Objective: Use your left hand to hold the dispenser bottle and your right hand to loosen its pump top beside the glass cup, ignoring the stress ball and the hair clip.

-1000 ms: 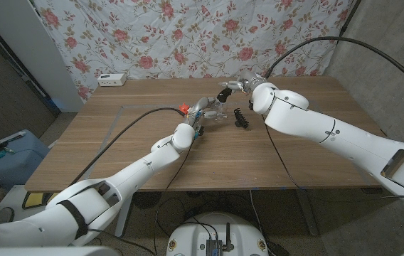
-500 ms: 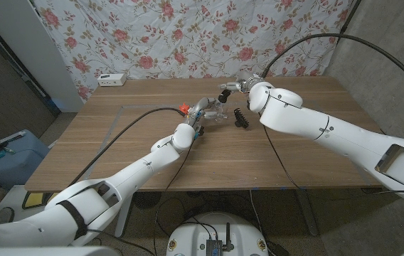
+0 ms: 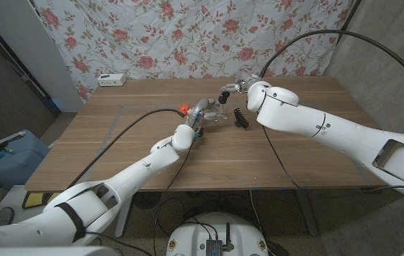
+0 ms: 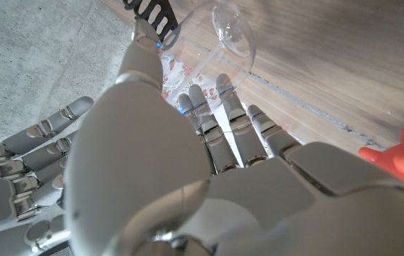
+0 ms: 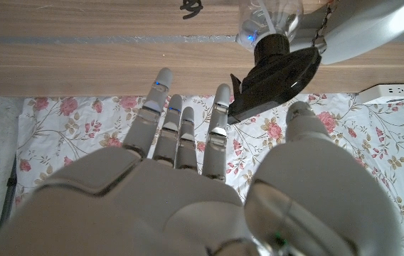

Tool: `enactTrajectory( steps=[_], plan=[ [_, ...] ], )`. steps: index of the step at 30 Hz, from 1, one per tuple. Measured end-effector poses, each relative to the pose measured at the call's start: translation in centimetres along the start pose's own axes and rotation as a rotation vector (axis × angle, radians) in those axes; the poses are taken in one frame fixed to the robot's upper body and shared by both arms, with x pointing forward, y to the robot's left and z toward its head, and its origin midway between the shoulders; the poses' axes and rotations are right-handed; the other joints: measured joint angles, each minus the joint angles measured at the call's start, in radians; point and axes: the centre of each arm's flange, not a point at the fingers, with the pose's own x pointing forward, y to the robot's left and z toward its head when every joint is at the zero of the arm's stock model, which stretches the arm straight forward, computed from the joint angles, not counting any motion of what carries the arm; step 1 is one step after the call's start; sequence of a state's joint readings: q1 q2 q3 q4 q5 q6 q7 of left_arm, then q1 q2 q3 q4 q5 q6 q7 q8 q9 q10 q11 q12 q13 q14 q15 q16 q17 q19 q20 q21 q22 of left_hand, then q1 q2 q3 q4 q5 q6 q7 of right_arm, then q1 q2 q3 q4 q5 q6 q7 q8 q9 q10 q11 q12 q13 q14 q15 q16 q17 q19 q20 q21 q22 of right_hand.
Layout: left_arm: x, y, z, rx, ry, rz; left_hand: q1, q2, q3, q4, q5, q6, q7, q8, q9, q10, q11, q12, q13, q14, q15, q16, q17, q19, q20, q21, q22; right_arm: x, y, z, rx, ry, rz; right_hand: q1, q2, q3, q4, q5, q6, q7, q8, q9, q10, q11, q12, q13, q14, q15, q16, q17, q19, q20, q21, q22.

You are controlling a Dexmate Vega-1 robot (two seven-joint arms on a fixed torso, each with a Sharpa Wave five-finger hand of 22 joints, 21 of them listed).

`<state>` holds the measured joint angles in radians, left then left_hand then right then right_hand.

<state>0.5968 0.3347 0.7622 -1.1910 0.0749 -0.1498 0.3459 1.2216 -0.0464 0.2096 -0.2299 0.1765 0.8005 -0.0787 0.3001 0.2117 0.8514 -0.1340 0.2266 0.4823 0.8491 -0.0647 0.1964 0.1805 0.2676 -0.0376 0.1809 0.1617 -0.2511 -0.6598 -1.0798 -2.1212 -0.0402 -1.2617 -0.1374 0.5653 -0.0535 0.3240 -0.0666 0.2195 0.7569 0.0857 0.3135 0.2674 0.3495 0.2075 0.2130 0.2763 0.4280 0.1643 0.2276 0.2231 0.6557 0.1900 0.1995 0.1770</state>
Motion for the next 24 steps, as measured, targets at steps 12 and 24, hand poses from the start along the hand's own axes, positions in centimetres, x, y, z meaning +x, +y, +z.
enactTrajectory(
  steps=[12,24],
  plan=[
    [-0.18,-0.03,-0.13,-0.001,0.002,0.003,0.0,0.0,0.0,0.0,0.0,0.0,0.0,0.0,0.0,0.0,0.0,0.0,0.0,0.0,0.0,-0.003,-0.001,0.0,0.0,0.0,0.0,-0.17,0.16,0.24,-0.022,0.019,0.01,0.057,0.012,0.032,-0.04,0.006,-0.014,-0.007,0.0,0.005,-0.005,-0.006,0.0,0.0,-0.006,-0.006,0.0,0.002,-0.004,-0.004,0.0,0.0],
    [-0.3,0.02,-0.17,-0.006,-0.004,0.009,0.0,0.0,0.0,0.0,0.0,0.0,0.0,-0.004,0.0,0.003,0.004,-0.004,0.0,0.0,0.0,0.0,-0.002,0.0,0.0,0.0,0.0,-0.34,0.08,0.57,-0.032,0.019,0.019,0.119,0.037,0.07,-0.078,0.005,-0.021,-0.014,0.0,0.009,-0.018,-0.018,-0.008,0.005,-0.018,-0.018,0.0,0.006,-0.009,-0.009,-0.004,0.0]
  ],
)
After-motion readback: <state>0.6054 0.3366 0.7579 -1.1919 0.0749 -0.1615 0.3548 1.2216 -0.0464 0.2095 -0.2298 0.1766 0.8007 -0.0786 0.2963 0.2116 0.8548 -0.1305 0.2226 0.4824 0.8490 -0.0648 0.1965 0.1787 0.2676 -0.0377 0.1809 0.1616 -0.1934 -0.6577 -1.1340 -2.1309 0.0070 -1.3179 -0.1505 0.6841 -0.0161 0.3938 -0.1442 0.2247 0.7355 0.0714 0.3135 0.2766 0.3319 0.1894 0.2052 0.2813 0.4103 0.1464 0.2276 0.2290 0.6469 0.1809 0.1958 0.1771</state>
